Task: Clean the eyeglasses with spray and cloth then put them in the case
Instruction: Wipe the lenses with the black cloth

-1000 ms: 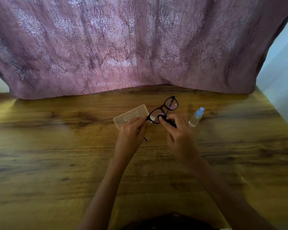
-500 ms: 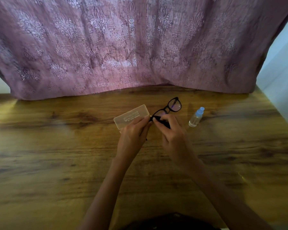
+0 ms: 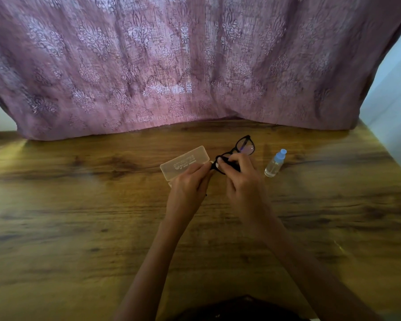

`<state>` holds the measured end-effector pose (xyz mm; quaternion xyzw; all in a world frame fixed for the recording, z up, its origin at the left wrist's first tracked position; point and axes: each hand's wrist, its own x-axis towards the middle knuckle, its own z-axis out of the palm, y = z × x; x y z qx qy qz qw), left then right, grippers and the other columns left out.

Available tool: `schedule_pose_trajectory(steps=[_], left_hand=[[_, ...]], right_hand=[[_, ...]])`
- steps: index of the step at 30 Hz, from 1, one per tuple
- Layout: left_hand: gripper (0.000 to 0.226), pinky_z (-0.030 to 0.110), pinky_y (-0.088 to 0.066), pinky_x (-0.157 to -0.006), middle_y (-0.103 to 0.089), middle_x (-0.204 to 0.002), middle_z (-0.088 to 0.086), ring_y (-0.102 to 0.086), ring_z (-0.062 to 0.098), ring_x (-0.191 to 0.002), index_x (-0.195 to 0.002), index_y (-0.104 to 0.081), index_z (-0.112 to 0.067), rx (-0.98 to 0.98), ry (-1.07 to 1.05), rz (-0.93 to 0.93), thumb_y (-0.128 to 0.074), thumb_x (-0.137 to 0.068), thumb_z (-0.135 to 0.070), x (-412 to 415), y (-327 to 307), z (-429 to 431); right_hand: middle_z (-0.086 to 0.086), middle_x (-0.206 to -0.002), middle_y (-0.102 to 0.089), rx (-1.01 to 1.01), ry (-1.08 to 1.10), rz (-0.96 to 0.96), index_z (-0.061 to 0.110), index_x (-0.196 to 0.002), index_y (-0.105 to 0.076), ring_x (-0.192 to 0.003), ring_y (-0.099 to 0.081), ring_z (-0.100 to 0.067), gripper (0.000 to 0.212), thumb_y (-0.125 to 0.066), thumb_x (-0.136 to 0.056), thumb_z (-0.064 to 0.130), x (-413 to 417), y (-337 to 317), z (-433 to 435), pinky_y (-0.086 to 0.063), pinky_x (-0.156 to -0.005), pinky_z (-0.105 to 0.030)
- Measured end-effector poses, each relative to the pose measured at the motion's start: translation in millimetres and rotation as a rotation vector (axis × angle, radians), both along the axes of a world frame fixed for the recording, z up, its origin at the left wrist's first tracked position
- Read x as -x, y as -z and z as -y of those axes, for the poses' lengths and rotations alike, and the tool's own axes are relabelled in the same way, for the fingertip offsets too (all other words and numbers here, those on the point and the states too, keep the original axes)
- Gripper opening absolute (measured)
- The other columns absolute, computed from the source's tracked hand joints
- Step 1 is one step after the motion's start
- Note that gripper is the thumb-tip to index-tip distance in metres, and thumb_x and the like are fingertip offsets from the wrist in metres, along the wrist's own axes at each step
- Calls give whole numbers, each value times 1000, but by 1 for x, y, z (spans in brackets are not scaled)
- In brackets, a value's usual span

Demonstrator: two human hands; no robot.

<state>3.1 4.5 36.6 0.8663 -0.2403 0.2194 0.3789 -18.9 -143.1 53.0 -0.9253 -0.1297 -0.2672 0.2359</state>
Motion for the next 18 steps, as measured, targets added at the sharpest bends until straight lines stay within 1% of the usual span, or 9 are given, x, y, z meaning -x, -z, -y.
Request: schedule_pose_trajectory(steps=[2,5,8,11,15,18], left_hand=[[30,30,-58,-64,-72,-96,8,-69,16,-79,-112,-69,-3,-3,-6,-1,-52,-94,-22,0,1,0],[31,33,-58,-62,-72,-97,8,-69,17,-79,-111,-69,-2,7,-16,-5,-53,-94,-22,-2,2,0],[26,33,-57,-60,-72,-96,7,-69,16,-78,-110,-70,-3,29,-17,1,-56,-94,-18,-3,1,-1],[20,33,-58,-61,-73,-97,6,-69,15,-78,-110,-70,-4,40,-28,-10,-63,-91,-9,-3,2,-1],[19,30,-58,-68,-73,-99,7,-70,15,-82,-108,-70,-3,63,-49,-19,-65,-89,-4,-5,3,-2],[19,26,-57,-69,-73,-98,7,-70,13,-81,-108,-70,-3,61,-47,-14,-66,-89,-4,-4,2,-3]], right_hand=[[-17,-107,-58,-13,31,-5,-3,-117,-66,-101,-56,-27,33,-51,-88,3,-5,-1,4,-55,-83,-31],[-17,-105,-58,-8,49,-12,-4,-118,-65,-100,-57,-28,33,-54,-88,0,-12,0,12,-55,-84,-34],[-17,-104,-58,-10,66,-21,-4,-117,-66,-100,-57,-27,32,-55,-87,-2,-12,1,15,-53,-82,-29],[-17,-104,-59,-16,89,-7,-5,-115,-66,-99,-57,-26,32,-56,-85,-3,-7,4,16,-46,-85,-23],[-16,-103,-59,-39,93,-10,-4,-116,-66,-97,-56,-23,34,-51,-87,3,2,6,12,-44,-84,-21],[-15,-103,-60,-28,76,-6,-3,-115,-67,-96,-56,-23,33,-53,-86,4,8,7,6,-44,-84,-20]])
